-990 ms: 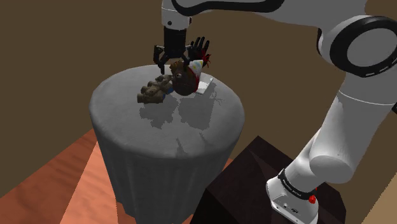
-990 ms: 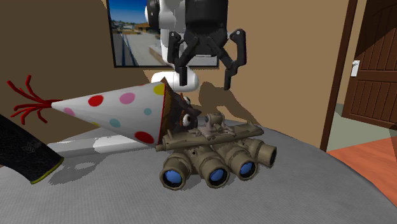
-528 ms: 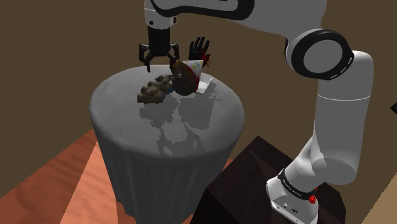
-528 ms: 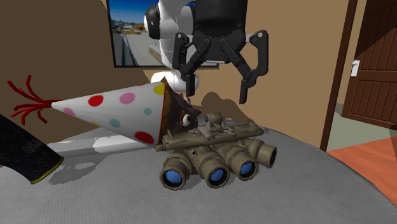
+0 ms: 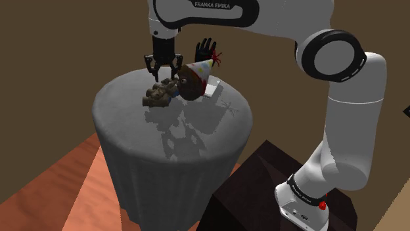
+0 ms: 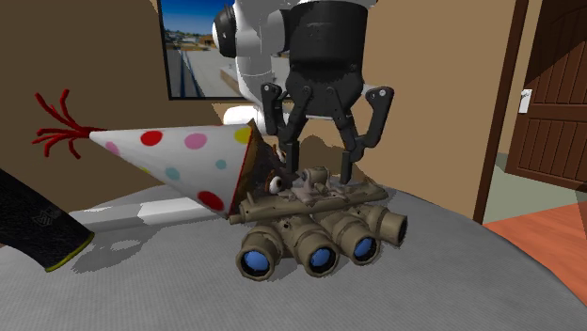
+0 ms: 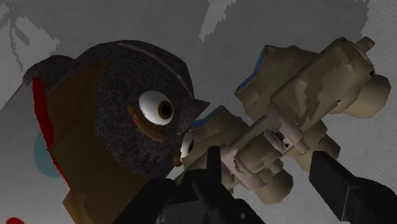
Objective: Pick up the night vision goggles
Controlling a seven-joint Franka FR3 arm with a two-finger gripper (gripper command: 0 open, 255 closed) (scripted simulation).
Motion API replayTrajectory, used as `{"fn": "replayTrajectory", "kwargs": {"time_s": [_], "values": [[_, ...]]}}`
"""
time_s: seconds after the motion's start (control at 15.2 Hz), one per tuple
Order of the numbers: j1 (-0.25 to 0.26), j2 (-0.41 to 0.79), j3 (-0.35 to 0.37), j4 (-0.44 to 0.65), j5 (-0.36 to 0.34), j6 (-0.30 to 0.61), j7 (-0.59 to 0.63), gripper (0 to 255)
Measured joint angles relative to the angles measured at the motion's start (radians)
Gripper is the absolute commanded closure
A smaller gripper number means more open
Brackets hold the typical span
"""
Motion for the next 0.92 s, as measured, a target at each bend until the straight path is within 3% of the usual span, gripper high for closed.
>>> {"fn": "replayTrajectory", "kwargs": {"time_s": [0.59, 0.92], "values": [[-0.001, 0.0, -0.001, 0.001, -0.001, 0.0, 0.0, 255], [0.007, 0.01, 0.0, 0.063, -0.002, -0.056, -0.002, 255]]}}
